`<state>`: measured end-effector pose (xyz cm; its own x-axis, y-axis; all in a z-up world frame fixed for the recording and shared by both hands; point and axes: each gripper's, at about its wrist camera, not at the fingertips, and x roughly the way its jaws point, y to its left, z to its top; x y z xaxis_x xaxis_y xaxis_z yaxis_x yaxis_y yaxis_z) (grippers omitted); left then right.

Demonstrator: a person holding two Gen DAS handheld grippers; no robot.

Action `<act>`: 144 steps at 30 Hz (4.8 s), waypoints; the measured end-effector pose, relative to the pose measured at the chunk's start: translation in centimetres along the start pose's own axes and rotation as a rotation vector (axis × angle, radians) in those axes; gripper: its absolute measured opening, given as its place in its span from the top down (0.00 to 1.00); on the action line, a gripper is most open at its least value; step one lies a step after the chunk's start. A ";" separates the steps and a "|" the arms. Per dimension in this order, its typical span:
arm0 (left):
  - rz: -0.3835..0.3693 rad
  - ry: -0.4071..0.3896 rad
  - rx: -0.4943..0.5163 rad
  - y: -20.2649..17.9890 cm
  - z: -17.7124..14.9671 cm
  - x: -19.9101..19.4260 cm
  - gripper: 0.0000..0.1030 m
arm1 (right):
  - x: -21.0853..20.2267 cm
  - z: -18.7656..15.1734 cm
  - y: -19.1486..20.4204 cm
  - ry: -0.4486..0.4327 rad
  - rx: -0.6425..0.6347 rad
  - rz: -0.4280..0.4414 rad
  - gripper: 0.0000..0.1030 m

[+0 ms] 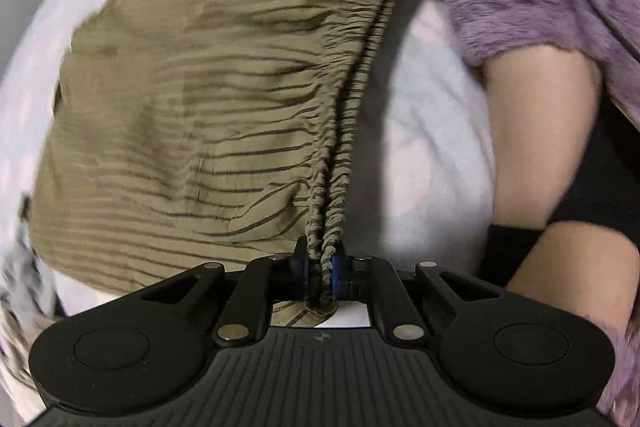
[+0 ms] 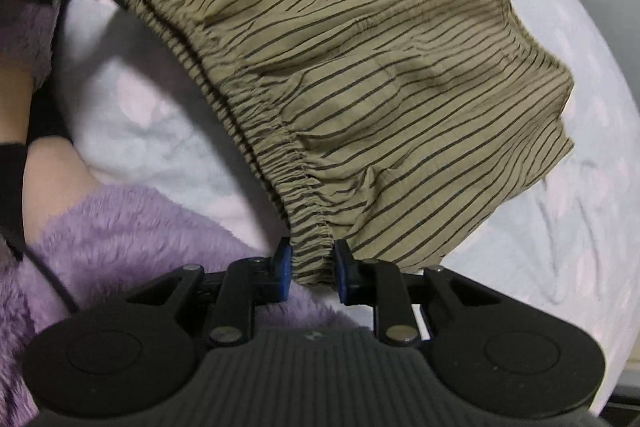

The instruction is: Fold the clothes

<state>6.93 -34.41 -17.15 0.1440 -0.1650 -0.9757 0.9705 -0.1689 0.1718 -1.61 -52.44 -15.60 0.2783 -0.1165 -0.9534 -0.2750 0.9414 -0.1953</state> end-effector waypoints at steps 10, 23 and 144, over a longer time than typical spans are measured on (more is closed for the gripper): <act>-0.078 -0.115 -0.330 4.5 -2.2 -2.5 0.53 | -1.8 -1.4 -2.3 -0.061 0.190 0.051 0.57; -0.137 -0.327 -0.953 10.5 -5.7 -5.9 0.53 | -1.2 -5.9 -8.6 -0.208 0.938 0.158 0.46; 0.231 -0.305 -1.164 24.6 -9.5 2.5 0.54 | 3.3 12.4 -4.8 -0.157 -0.698 -0.526 0.98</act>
<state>32.97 -29.70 -16.69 0.4363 -0.3235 -0.8396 0.5444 0.8379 -0.0399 12.01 -53.39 -14.95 0.6358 -0.3865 -0.6681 -0.5602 0.3645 -0.7439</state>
